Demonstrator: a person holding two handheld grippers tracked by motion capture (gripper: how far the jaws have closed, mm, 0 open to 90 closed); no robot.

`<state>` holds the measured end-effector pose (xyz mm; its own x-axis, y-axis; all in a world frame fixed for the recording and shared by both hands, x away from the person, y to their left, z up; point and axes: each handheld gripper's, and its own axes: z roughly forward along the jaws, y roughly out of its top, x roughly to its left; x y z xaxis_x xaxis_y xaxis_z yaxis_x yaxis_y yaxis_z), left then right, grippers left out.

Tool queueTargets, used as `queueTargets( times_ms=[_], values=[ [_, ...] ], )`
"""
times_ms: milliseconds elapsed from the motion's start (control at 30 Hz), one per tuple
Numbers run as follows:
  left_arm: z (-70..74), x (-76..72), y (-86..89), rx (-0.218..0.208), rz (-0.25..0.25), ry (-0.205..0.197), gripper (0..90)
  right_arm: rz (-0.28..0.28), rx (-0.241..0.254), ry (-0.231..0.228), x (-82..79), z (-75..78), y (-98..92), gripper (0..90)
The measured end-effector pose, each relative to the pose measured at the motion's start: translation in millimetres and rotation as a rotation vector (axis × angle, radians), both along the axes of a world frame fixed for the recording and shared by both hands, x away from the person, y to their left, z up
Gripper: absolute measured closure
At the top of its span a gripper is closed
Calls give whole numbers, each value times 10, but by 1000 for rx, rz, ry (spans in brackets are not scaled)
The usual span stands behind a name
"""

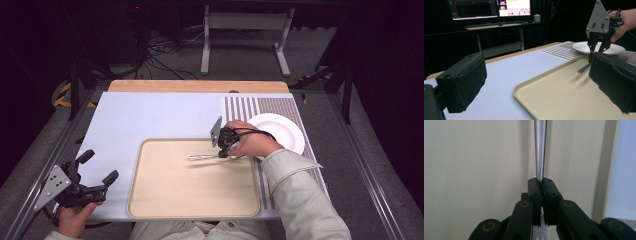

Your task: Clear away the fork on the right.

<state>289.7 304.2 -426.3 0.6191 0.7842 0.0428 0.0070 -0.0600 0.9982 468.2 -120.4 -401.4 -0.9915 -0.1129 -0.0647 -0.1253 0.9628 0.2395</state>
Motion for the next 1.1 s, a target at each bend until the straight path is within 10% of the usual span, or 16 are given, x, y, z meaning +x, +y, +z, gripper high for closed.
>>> queueTargets(
  times_ms=[533,1100],
  values=[
    [-2,2,-3,-1,-2,1,21,0,-44,37,14,-149,20,838],
    [0,3,-5,2,-2,1,21,-18,107,47,-31,20,69,900]
  ],
)
